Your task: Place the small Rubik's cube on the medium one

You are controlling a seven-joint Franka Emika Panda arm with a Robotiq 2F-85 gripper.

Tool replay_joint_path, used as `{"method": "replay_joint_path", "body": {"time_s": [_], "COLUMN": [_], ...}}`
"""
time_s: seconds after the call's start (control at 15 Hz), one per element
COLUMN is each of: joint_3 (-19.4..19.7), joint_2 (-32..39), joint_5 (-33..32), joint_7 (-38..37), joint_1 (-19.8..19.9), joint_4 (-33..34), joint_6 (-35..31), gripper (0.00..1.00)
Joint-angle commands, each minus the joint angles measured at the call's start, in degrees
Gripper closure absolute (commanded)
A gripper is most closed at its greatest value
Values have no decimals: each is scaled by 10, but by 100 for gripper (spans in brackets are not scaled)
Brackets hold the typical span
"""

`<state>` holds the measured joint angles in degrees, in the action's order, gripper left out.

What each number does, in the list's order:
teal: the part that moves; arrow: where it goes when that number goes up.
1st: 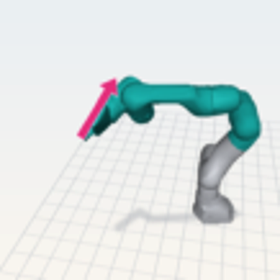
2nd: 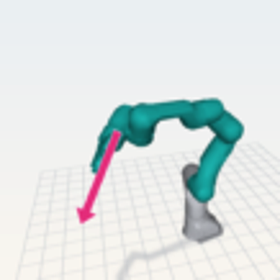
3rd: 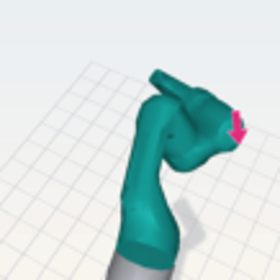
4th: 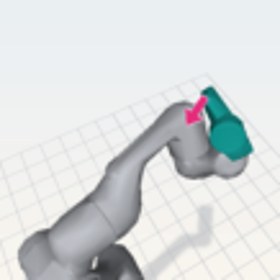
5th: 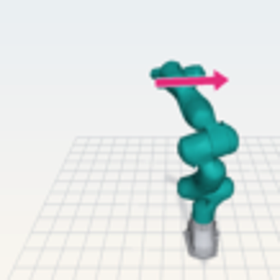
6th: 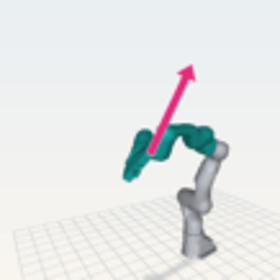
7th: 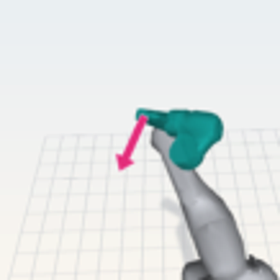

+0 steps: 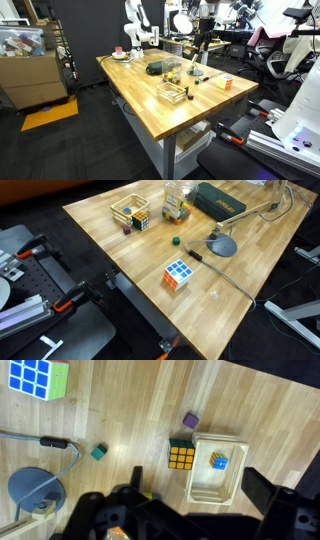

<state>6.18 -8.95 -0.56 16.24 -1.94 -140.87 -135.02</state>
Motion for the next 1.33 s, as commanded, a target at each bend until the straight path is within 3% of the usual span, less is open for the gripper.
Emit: {"method": "replay_joint_path", "body": {"time_s": [0.0, 0.67, 0.73, 1.27], "joint_3": [-17, -83, -86, -89], "joint_2": [24, 253, 226, 267], "joint_5": [-24, -21, -20, -8], "joint_7": [-9, 2, -3, -8], "joint_1": [11, -11, -11, -8], "joint_4": [16, 182, 148, 185], "joint_6": [-4, 20, 2, -1], "gripper": [0, 0, 0, 0]}}
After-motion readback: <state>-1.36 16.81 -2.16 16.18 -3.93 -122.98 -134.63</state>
